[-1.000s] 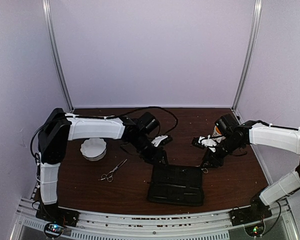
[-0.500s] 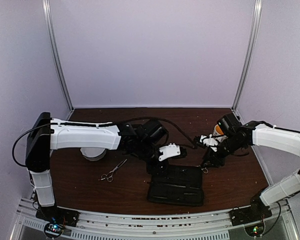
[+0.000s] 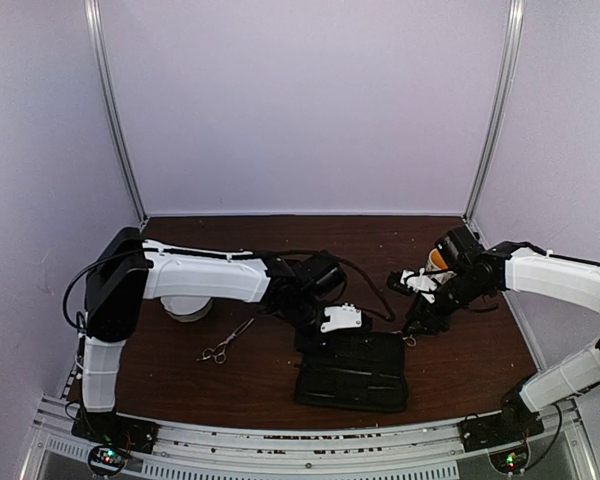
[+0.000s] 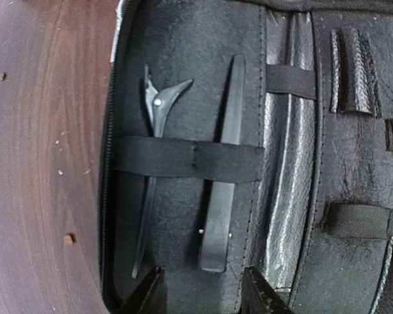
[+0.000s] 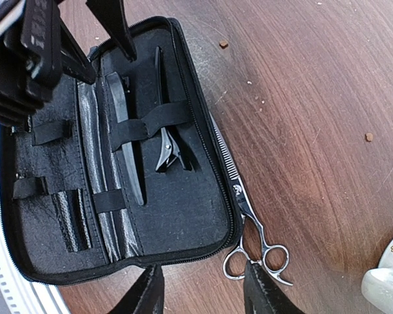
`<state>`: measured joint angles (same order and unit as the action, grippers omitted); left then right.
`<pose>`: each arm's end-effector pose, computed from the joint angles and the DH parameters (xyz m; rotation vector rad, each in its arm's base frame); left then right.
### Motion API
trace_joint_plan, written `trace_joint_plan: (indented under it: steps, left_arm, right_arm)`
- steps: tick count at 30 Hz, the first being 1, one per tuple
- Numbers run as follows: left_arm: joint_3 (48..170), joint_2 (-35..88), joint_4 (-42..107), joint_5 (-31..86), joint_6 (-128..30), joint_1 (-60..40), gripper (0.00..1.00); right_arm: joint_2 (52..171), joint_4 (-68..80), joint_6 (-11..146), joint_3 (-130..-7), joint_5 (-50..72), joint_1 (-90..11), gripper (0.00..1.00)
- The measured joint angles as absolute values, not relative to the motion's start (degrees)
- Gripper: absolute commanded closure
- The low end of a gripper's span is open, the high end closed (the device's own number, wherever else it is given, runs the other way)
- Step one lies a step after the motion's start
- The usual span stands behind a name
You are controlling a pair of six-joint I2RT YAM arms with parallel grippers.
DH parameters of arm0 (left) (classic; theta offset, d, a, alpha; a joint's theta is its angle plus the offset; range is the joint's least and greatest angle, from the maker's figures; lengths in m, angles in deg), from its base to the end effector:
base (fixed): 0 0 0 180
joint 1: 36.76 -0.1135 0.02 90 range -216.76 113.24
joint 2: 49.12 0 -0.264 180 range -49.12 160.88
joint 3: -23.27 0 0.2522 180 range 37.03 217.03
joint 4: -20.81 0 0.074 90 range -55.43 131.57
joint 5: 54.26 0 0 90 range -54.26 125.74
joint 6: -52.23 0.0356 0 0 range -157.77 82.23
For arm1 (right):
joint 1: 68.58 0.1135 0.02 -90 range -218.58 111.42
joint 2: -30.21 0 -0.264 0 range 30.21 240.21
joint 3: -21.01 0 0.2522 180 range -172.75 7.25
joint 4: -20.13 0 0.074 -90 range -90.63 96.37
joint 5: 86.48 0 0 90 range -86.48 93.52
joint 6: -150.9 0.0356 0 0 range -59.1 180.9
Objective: Sort the hair-cutting tools
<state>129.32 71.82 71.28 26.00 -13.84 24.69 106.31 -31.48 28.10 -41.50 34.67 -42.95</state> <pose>0.2074 -0.3937 0.1760 1.9083 1.9930 -0.4163 0.2134 0.1228 0.2157 -1.4071 2.1899 0.6870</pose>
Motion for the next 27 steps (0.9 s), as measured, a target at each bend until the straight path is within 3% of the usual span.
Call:
trace_joint_plan:
  steps: [7, 19, 23, 27]
  left_arm:
    - [129.8, 73.2, 71.0, 24.7, -13.8, 24.7, 0.67]
    - [130.5, 75.5, 70.8, 21.8, -14.5, 24.7, 0.96]
    - [131.6, 75.7, 72.6, 19.3, -16.3, 24.1, 1.00]
    - [135.5, 77.7, 76.4, 9.6, -19.3, 22.3, 1.00]
  right_arm:
    - [106.4, -31.5, 28.1, -41.5, 34.7, -43.0, 0.57]
    - [106.8, -31.5, 28.1, -41.5, 34.7, -43.0, 0.57]
    - [107.1, -31.5, 28.1, -41.5, 34.7, -43.3, 0.57]
    - [107.4, -31.6, 28.1, -41.5, 34.8, -43.3, 0.57]
